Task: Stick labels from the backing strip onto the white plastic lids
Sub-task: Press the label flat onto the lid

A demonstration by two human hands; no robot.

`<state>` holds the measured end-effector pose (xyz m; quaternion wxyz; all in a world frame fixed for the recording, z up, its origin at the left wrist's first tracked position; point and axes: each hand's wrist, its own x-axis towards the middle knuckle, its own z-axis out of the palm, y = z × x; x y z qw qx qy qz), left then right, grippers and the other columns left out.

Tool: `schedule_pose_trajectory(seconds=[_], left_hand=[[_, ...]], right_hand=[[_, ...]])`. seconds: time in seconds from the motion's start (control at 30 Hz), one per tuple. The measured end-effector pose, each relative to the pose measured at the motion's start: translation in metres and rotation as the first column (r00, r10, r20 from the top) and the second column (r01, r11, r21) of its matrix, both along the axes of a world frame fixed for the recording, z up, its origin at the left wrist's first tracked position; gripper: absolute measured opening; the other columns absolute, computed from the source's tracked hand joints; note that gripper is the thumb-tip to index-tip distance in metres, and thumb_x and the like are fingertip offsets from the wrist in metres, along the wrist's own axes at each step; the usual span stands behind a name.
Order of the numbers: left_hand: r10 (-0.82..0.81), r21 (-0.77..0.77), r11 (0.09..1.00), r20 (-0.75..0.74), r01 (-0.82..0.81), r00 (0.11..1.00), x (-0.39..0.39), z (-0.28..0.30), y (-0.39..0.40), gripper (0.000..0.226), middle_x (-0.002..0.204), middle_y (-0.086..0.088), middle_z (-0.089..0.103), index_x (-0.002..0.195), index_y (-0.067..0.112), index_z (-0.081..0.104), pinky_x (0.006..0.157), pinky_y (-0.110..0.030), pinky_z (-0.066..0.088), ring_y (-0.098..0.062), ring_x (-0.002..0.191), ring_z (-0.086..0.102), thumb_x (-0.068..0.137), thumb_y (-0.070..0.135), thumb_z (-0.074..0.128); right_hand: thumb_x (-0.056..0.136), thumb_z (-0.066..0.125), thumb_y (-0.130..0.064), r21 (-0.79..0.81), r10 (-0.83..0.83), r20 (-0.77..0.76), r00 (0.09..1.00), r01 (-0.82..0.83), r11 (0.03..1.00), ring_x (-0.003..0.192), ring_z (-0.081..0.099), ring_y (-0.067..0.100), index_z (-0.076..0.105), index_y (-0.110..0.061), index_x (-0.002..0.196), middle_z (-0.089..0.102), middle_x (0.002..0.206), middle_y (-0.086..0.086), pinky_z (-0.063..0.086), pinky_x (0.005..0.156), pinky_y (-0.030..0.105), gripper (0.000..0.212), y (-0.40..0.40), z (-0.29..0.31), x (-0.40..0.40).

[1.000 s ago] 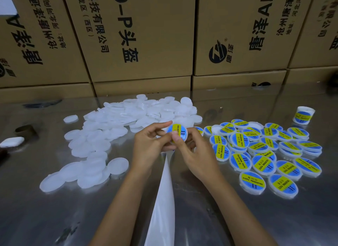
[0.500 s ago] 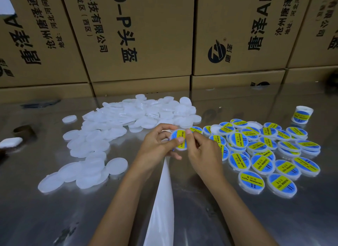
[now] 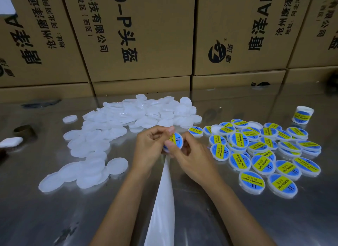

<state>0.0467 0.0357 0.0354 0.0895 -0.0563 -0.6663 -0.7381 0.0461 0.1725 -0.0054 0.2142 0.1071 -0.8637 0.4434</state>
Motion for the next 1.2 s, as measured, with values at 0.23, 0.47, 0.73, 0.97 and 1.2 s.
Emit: schedule_pose_trajectory(seconds=[0.23, 0.47, 0.73, 0.97, 1.2], left_hand=[[-0.160, 0.004, 0.987, 0.000, 0.160, 0.987, -0.001, 0.000, 0.001, 0.020, 0.096, -0.005, 0.078, 0.111, 0.014, 0.075, 0.062, -0.031, 0.061, -0.022, 0.077, 0.074, 0.100, 0.017, 0.059], [-0.372, -0.054, 0.927, -0.010, 0.371, 0.928, -0.001, -0.002, 0.001, 0.043, 0.120, -0.008, 0.071, 0.132, 0.013, 0.063, 0.076, -0.030, 0.059, -0.025, 0.091, 0.072, 0.093, -0.005, 0.063], [-0.244, -0.031, 0.969, 0.004, 0.244, 0.970, -0.001, -0.003, 0.001, 0.041, 0.098, -0.010, 0.077, 0.114, 0.018, 0.073, 0.063, -0.025, 0.059, -0.027, 0.070, 0.074, 0.081, -0.007, 0.076], [-0.111, 0.086, 0.990, 0.010, 0.110, 0.994, -0.002, -0.001, -0.002, 0.020, 0.094, -0.011, 0.078, 0.108, 0.019, 0.075, 0.067, -0.028, 0.062, -0.025, 0.083, 0.076, 0.092, 0.009, 0.070], [-0.103, 0.018, 0.995, 0.003, 0.103, 0.995, -0.002, 0.002, -0.001, 0.014, 0.089, -0.006, 0.078, 0.101, 0.019, 0.078, 0.059, -0.026, 0.061, -0.015, 0.079, 0.075, 0.095, 0.021, 0.066]], right_hand=[[0.085, 0.035, -0.077, 0.042, -0.160, -0.096, 0.982, 0.165, 0.985, 0.063, 0.052, 0.009, 0.044, -0.026, 0.072, 0.056, 0.068, -0.017, 0.031, 0.049, 0.027, 0.054, 0.004, 0.001, -0.003], [0.096, 0.032, -0.061, -0.057, -0.255, -0.057, 0.965, 0.252, 0.966, 0.052, 0.043, 0.017, 0.049, -0.020, 0.059, 0.044, 0.047, -0.004, 0.028, 0.053, 0.031, 0.057, 0.011, 0.001, -0.008], [0.100, 0.034, -0.058, -0.248, -0.158, -0.016, 0.987, 0.149, 0.957, 0.052, 0.040, 0.010, 0.046, -0.034, 0.057, 0.046, 0.049, -0.012, 0.031, 0.054, 0.032, 0.051, 0.007, 0.004, -0.005], [0.081, 0.036, -0.082, -0.111, 0.003, 0.059, 0.998, 0.004, 0.994, 0.053, 0.044, 0.009, 0.049, -0.019, 0.067, 0.048, 0.053, -0.012, 0.034, 0.056, 0.029, 0.066, 0.004, -0.002, -0.004], [0.070, 0.055, -0.082, -0.076, -0.069, 0.003, 0.998, 0.069, 0.995, 0.047, 0.036, 0.009, 0.043, -0.013, 0.063, 0.037, 0.049, -0.009, 0.026, 0.049, 0.023, 0.070, 0.007, 0.000, -0.005]])
